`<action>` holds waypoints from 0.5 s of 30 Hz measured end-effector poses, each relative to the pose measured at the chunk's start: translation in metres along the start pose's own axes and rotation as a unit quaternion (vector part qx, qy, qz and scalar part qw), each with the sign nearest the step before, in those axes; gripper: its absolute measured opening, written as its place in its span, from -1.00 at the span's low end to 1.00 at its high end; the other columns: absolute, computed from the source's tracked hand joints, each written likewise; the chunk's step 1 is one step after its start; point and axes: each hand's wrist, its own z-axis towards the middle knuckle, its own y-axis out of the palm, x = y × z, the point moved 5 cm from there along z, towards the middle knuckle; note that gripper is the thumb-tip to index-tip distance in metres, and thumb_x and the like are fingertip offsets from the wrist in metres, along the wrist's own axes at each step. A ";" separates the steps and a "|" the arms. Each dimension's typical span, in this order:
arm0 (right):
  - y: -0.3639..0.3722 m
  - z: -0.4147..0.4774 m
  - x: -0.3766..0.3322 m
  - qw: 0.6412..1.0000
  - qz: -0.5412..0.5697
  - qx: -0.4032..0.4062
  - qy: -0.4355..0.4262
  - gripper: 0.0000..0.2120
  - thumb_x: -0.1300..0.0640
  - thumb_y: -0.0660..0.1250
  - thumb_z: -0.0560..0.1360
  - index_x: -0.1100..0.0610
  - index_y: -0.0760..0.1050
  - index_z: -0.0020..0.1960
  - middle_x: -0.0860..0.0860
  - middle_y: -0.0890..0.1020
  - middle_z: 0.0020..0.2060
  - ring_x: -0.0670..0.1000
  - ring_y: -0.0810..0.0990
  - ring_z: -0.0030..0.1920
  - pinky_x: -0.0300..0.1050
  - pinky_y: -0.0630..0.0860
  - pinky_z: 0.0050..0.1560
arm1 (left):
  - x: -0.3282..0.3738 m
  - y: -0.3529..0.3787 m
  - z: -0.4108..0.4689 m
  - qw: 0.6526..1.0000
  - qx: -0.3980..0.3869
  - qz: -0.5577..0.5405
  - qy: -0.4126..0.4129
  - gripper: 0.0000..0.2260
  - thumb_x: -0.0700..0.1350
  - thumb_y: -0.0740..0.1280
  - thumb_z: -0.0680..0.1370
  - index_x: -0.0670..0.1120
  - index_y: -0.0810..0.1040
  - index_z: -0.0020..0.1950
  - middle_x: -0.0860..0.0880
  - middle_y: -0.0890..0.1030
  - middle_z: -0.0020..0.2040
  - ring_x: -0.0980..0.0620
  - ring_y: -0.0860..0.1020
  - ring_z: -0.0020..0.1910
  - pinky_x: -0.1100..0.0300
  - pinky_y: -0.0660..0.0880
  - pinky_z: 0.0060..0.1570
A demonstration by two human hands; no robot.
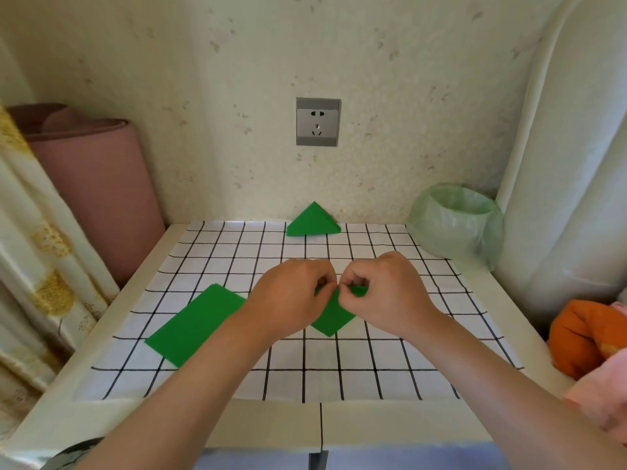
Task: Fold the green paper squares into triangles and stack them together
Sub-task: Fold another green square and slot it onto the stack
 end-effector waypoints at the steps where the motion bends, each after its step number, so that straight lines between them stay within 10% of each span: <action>1: -0.001 0.001 0.000 1.000 -0.003 0.004 0.001 -0.91 -0.03 0.34 0.34 -0.09 0.59 -0.31 -0.25 0.47 -0.52 -0.11 0.42 -0.51 -0.43 0.22 -0.15 | 0.000 -0.002 0.000 1.000 0.001 0.006 0.003 -0.91 -0.04 0.27 0.59 0.04 0.57 0.00 0.12 0.60 -0.18 0.12 0.51 -0.23 0.31 0.35 -0.34; 15: -0.023 0.008 0.039 0.997 -0.015 0.030 0.074 -0.89 0.12 0.41 0.36 -0.06 0.57 -0.31 -0.23 0.55 -0.46 -0.13 0.51 -0.46 -0.27 0.40 -0.37 | -0.048 -0.039 -0.004 0.994 0.021 0.055 -0.096 -0.91 -0.03 0.26 0.60 0.11 0.54 -0.05 0.15 0.58 -0.23 0.13 0.51 -0.24 0.32 0.30 -0.37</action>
